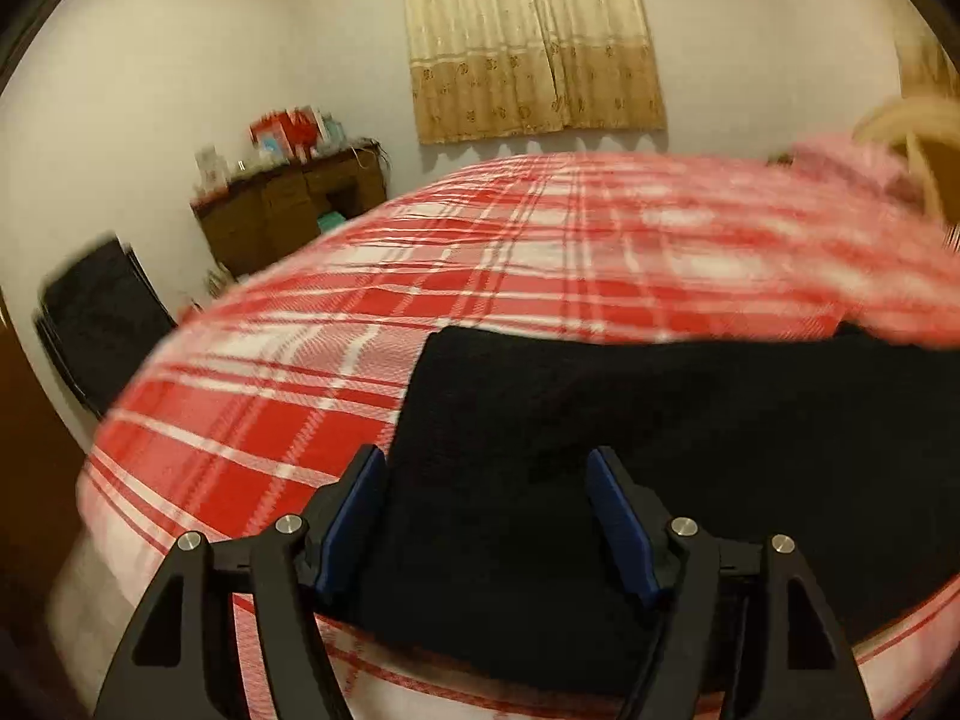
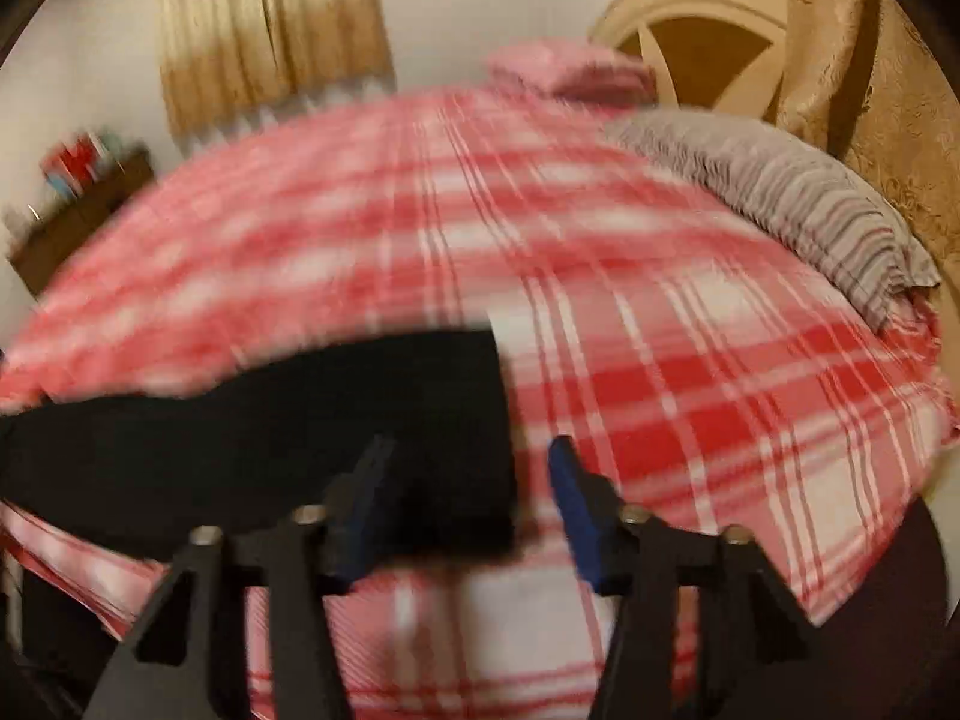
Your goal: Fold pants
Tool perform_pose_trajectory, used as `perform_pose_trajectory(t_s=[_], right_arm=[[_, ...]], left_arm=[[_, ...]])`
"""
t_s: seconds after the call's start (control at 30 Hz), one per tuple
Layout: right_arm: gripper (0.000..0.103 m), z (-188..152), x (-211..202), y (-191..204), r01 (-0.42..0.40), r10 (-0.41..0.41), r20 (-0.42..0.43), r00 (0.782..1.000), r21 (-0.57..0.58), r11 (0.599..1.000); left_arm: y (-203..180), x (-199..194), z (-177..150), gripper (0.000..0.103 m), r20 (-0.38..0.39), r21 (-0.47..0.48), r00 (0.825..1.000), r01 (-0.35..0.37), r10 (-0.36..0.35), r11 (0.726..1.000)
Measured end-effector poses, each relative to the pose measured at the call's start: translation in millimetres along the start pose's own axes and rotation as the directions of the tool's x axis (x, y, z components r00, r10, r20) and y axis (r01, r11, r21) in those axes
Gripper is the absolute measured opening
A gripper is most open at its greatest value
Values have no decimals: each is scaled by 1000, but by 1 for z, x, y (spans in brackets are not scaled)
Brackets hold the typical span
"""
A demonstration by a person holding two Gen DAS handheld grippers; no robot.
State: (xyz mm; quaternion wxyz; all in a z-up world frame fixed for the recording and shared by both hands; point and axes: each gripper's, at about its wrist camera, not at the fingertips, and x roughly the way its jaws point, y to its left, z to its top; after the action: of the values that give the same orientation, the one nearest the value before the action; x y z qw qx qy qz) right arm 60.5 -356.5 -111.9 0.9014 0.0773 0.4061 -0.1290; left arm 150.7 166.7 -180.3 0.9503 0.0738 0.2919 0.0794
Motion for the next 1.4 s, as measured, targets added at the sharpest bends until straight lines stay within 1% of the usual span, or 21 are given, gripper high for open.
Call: perform_pose_trajectory(t_s=[0.03,0.17,0.23,0.33,0.4,0.47,0.53,0.57,0.7,0.8,0.87,0.93,1.0,1.1,1.17,1.2,1.23,1.27,1.3,1.33,1.4], right_arm=[[39,-6,8,0,19,-19,-36,999,-3,1000],[39,-7,3,-2,19,-19,-23,1000,21,1000],[42,-3,-9,2,50,-51,2,999,11,999],[58,11,-33,28,84,-79,87,993,-57,995],[59,25,-40,51,36,-25,108,994,-102,994],[59,41,-43,92,-70,89,98,991,-180,981],[59,53,-40,122,-188,208,69,976,-227,956],[59,61,-33,147,-285,302,31,953,-250,925],[59,75,8,220,-520,509,-120,853,-287,805],[59,75,55,281,-651,594,-270,757,-242,720],[58,70,83,322,-691,610,-340,716,-224,687],[57,67,104,351,-705,606,-386,696,-203,680],[57,65,119,371,-702,598,-411,688,-168,692],[57,60,142,391,-694,585,-450,675,-117,710],[54,55,153,397,-700,587,-480,652,-82,710],[44,54,157,399,-696,581,-492,648,-71,715],[36,53,158,398,-685,574,-486,659,-72,725],[9,55,159,398,-693,584,-482,653,-69,718],[9,54,160,397,-725,616,-503,606,-31,688],[8,53,159,397,-741,639,-507,579,1,672],[7,58,147,394,-737,635,-473,611,-47,674]], left_arm=[[1,2,-1,73,-3,-2,1000,-4,4,1000],[25,11,-2,79,-23,-135,999,42,-46,990],[28,10,3,79,-25,-136,999,31,-34,990],[22,1,15,79,29,-108,1000,1,3,994],[19,3,23,79,30,-95,1000,-3,6,995],[16,14,28,79,3,-89,999,-40,40,995],[17,25,27,79,-28,-104,998,-67,64,992],[18,27,24,79,-28,-120,998,-57,54,991],[26,31,19,82,-14,-159,1000,-13,11,987],[34,36,15,90,-19,-197,999,44,-49,979],[26,34,10,92,3,-144,999,35,-35,989],[22,34,8,93,14,-128,1000,19,-18,992],[24,35,8,93,14,-138,1000,24,-23,990],[26,37,9,95,15,-144,999,34,-32,989],[26,39,10,95,16,-145,999,35,-33,989],[26,39,10,95,16,-147,999,38,-36,988],[27,39,10,95,17,-149,999,39,-37,988],[28,38,11,95,16,-153,999,39,-37,987],[28,36,13,95,8,-158,1000,28,-27,987],[29,31,18,95,11,-171,1000,13,-11,985],[35,16,26,95,71,-204,997,9,6,979]])
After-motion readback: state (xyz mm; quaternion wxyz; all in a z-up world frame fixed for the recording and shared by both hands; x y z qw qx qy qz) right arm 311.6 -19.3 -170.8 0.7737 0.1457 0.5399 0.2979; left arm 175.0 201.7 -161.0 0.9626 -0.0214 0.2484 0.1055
